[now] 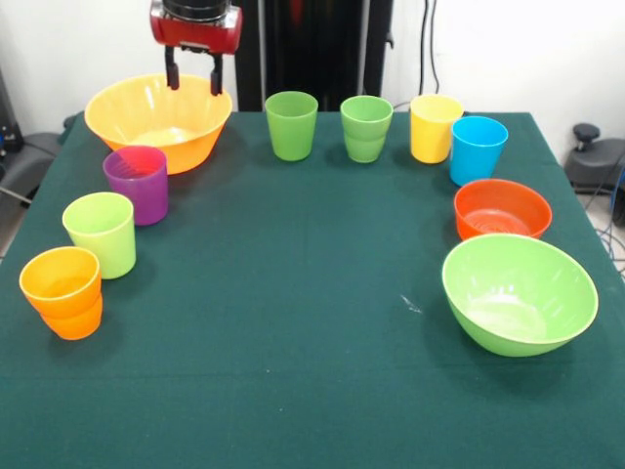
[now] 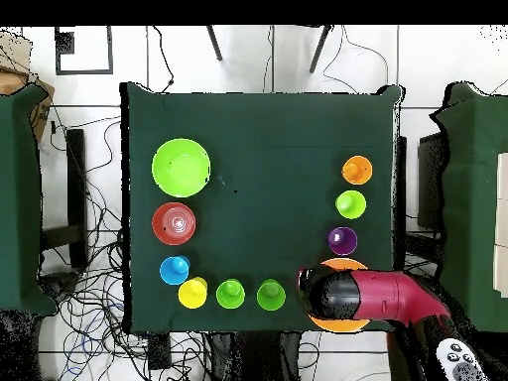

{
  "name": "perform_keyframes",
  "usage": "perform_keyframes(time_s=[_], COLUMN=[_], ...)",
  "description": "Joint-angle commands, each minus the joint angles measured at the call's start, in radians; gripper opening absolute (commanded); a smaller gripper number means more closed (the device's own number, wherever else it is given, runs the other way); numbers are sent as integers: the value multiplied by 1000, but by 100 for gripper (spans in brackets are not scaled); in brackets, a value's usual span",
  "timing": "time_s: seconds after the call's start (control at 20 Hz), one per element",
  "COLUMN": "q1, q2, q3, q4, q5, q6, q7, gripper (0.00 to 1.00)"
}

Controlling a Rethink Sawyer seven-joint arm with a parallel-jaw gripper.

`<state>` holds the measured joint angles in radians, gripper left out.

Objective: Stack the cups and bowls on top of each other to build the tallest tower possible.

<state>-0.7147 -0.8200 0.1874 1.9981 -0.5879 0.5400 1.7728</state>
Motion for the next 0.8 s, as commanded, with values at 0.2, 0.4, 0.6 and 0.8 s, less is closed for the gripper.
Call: perform_keyframes(time_s=[0.2, 0.4, 0.6, 0.8], q1=[20, 12, 36, 33], q2=[146, 173, 214, 223], q3=[20, 10, -23, -31], q4=[31, 31, 14, 13], q5=[-131, -154, -186, -194], q6=[-154, -181, -228, -245], q7=[15, 21, 53, 52], gripper=[100, 100, 100, 100])
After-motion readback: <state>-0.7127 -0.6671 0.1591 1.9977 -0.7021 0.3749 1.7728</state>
